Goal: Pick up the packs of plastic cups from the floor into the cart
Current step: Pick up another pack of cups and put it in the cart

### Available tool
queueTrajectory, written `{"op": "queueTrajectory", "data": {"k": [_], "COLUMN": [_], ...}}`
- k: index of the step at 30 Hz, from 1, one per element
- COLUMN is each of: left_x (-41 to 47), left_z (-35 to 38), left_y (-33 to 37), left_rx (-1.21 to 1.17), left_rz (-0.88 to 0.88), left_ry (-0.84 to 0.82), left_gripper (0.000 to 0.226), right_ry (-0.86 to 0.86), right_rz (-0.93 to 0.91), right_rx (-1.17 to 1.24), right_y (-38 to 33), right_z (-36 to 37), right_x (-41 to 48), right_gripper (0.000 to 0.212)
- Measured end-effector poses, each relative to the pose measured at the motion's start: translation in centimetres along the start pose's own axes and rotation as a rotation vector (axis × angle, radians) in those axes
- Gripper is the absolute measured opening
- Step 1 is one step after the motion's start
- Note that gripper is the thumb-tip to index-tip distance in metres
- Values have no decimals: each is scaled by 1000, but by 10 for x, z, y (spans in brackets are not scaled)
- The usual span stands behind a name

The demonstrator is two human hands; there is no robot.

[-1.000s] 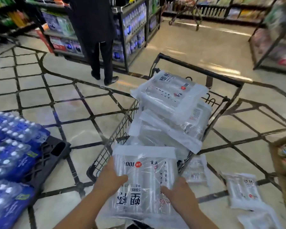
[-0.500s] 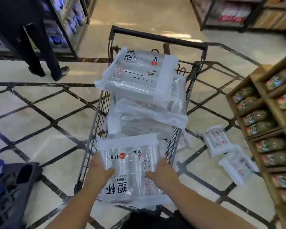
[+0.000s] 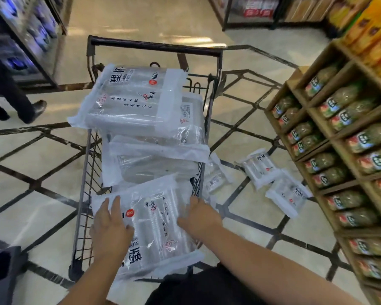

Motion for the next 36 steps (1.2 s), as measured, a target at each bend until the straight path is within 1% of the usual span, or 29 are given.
{"op": "queueTrajectory", "data": {"k": [3,5,9,12,16,20,22,24,26,28,29,31,33,36], "left_x": [-5,-6,-2,4,-2,-12,-9,2,22,47,61,91,127,181], "left_z": [4,6,8,17,57,115,138,156,182,222,250,318,400,535], "left_y": [40,74,145,196,265,329,350,357,355,340,328,299,264,202], "left_rx": [-44,-84,-167,-188,-156,-176,-205,-240,-300,-297,-251,-200,-206,-178], "left_rz": [65,126,240,215,165,119,20,-100,-181,-224,-217,-227,-281,-305], "left_ry": [7,17,121,165,168,64,-65,-172,-232,-300,-342,-407,-437,-413], "left_gripper": [88,87,79,77,78,76,78,77,72,69,69,70,74,87], "right_ry": [101,131,171,167,108,54,19,-23,-52,-87,-102,-120,-133,-179], "right_rz": [-18,5,45,44,-29,-75,-66,-46,-15,-6,-6,-3,-17,-44], "right_rx": [1,7,15,26,26,2,-20,-2,42,43,30,8,5,43], "right_y": [38,72,141,187,248,306,329,343,351,355,358,366,374,385], "right_z": [-22,-36,-57,-64,-74,-94,-102,-100,-86,-54,-33,20,88,197], "right_x": [-3,-4,4,23,58,94,112,133,159,193,212,256,309,392], "right_gripper": [68,69,72,78,82,84,86,86,86,87,88,90,89,84]}}
Point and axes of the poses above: each hand's wrist, its own x-axis towards the middle knuckle, its own z-axis out of the palm, y = z × x, the point moved 2 cm from there along x, towards the middle knuckle, and after that the axes turned 1 degree about z, right-handed, at the moved point
